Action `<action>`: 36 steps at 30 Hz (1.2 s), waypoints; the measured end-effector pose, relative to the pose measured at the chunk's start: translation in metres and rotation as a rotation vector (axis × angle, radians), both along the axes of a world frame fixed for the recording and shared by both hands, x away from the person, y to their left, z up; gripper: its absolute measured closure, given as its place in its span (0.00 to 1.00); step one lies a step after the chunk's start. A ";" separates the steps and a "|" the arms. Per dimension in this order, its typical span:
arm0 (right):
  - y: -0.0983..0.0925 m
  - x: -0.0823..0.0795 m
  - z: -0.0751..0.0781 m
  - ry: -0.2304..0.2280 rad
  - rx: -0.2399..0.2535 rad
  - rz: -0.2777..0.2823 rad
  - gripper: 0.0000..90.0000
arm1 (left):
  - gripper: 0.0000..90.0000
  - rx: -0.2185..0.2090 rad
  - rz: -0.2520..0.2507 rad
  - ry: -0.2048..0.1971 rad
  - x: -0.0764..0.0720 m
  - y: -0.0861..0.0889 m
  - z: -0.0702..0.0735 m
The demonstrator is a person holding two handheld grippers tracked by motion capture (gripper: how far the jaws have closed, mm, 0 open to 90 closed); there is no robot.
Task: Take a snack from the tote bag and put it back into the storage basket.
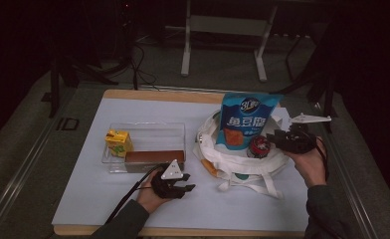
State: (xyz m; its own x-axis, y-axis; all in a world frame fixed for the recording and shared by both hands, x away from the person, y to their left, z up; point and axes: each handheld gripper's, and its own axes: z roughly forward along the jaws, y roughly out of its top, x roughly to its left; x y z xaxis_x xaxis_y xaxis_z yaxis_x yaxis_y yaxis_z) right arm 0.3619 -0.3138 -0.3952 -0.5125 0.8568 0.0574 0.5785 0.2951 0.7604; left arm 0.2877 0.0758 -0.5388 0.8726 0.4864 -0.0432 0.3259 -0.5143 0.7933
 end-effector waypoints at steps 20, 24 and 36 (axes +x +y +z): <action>-0.004 0.038 0.018 -0.023 0.066 -0.061 0.46 | 0.60 0.003 0.008 -0.022 -0.003 0.000 -0.001; -0.009 0.050 0.022 -0.027 0.116 -0.076 0.42 | 0.60 0.013 0.006 -0.024 -0.003 -0.001 -0.001; -0.007 0.077 0.021 -0.016 0.191 -0.027 0.40 | 0.60 0.005 0.009 -0.010 -0.002 -0.001 -0.001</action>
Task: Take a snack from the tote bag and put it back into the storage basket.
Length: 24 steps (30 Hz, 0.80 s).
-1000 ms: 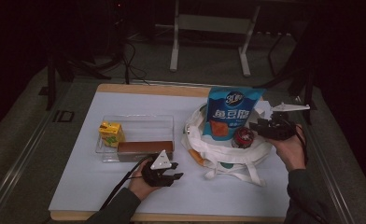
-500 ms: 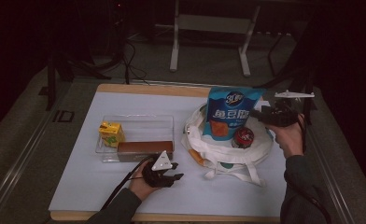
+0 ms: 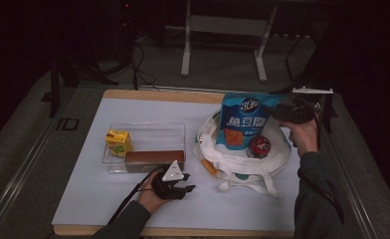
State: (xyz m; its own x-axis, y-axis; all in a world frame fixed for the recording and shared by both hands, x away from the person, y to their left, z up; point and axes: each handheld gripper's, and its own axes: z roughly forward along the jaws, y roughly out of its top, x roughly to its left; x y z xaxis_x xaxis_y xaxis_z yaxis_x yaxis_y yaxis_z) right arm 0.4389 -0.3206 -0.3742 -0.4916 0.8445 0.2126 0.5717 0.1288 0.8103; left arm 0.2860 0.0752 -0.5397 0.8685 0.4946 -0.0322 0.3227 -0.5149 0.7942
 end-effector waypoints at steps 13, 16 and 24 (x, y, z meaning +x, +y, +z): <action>0.013 0.012 -0.010 -0.009 0.043 0.078 0.47 | 0.60 0.003 -0.004 0.004 0.001 0.000 0.000; 0.015 0.009 -0.011 -0.023 0.045 0.100 0.51 | 0.60 0.004 -0.003 0.006 0.001 0.000 0.000; 0.020 0.004 -0.010 -0.042 0.093 0.146 0.62 | 0.60 0.004 0.000 0.006 0.001 -0.001 0.000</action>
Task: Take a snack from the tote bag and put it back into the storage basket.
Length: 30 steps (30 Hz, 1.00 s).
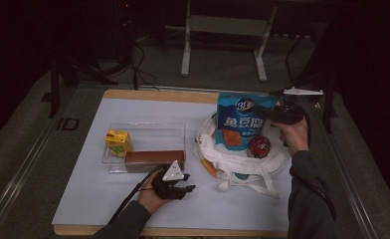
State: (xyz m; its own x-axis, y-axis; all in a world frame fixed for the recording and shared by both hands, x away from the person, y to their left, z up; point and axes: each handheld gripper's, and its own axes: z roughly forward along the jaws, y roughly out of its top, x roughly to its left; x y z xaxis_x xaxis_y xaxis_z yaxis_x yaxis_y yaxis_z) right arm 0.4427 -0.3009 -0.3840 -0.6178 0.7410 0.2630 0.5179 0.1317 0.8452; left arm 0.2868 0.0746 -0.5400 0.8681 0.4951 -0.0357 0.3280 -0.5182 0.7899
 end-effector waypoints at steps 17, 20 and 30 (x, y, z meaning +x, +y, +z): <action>0.014 -0.006 0.003 0.054 0.073 0.038 0.97 | 0.62 -0.055 -0.005 -0.041 -0.004 0.006 0.002; 0.013 -0.007 0.002 0.074 0.095 0.034 0.98 | 0.62 -0.063 -0.005 -0.043 -0.005 0.007 0.002; 0.016 -0.012 0.004 0.123 0.147 0.026 0.99 | 0.61 -0.063 -0.008 -0.052 -0.005 0.007 0.002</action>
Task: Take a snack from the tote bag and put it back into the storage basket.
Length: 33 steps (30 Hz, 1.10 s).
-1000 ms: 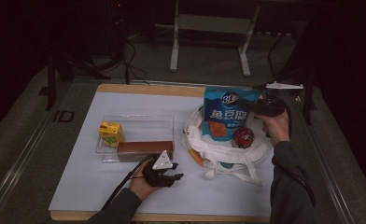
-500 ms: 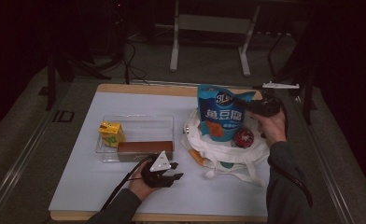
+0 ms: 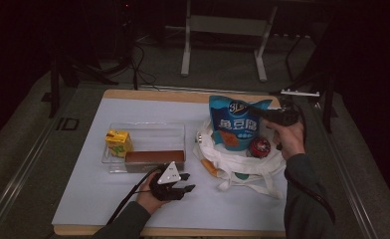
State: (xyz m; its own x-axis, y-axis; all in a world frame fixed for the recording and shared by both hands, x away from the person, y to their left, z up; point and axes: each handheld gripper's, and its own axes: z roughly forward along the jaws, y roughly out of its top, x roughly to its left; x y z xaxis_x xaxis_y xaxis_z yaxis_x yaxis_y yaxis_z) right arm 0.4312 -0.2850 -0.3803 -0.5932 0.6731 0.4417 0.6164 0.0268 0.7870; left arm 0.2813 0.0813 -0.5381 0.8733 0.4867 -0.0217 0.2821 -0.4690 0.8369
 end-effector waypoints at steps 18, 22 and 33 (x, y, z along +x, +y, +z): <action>0.008 -0.004 0.015 0.011 0.024 0.010 0.99 | 0.63 -0.021 0.012 -0.006 -0.001 0.002 0.000; 0.008 -0.006 0.024 -0.004 0.030 0.008 0.99 | 0.63 -0.019 0.013 -0.005 -0.001 0.001 0.000; 0.004 -0.010 0.042 -0.030 0.064 -0.010 0.99 | 0.62 -0.016 0.015 0.004 0.000 0.001 0.000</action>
